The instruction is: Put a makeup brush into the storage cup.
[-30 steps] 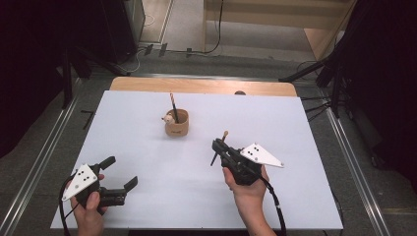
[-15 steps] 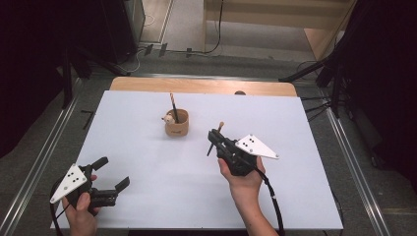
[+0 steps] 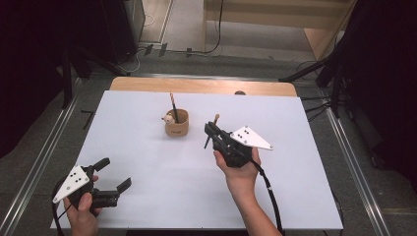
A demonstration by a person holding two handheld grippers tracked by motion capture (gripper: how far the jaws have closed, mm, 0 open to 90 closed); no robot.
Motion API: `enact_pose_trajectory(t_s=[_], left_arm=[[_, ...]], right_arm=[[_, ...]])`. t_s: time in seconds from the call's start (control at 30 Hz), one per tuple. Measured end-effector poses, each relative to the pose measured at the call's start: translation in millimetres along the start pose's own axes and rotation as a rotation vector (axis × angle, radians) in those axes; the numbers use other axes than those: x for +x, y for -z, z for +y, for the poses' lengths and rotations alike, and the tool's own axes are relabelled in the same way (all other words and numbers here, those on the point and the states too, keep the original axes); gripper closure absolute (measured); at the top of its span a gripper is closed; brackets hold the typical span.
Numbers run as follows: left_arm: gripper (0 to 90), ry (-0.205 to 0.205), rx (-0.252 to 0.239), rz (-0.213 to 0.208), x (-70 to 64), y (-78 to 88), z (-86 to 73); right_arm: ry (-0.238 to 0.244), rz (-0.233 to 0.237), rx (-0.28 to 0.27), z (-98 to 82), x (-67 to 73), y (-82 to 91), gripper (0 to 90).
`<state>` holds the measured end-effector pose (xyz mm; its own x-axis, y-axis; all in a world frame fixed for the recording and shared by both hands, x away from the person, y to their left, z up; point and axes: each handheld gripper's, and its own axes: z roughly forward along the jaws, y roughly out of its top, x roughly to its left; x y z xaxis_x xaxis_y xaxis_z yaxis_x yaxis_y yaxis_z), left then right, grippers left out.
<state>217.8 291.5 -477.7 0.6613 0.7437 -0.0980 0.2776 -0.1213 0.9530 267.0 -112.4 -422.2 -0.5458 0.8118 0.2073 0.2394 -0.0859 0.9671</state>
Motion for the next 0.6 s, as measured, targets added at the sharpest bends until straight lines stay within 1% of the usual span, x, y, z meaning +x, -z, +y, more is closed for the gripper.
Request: enact_pose_trajectory(t_s=[0.17,0.33,0.5,0.6], left_arm=[[0.0,0.016,0.005,-0.001,1.6,-0.1,-1.4],[0.0,0.016,0.001,-0.006,0.8,0.0,-1.2],[0.0,0.017,0.001,-0.007,0.0,0.0,-0.8],[0.0,0.02,-0.003,-0.009,0.0,0.2,-0.9]], right_arm=[[0.01,0.002,-0.001,3.9,1.9,-12.3,84.4],[0.016,-0.001,-0.013,8.8,1.9,-27.1,84.4],[0.02,0.023,-0.02,12.9,0.2,-42.7,84.4],[0.029,0.024,-0.023,15.3,-1.1,-51.4,84.3]])
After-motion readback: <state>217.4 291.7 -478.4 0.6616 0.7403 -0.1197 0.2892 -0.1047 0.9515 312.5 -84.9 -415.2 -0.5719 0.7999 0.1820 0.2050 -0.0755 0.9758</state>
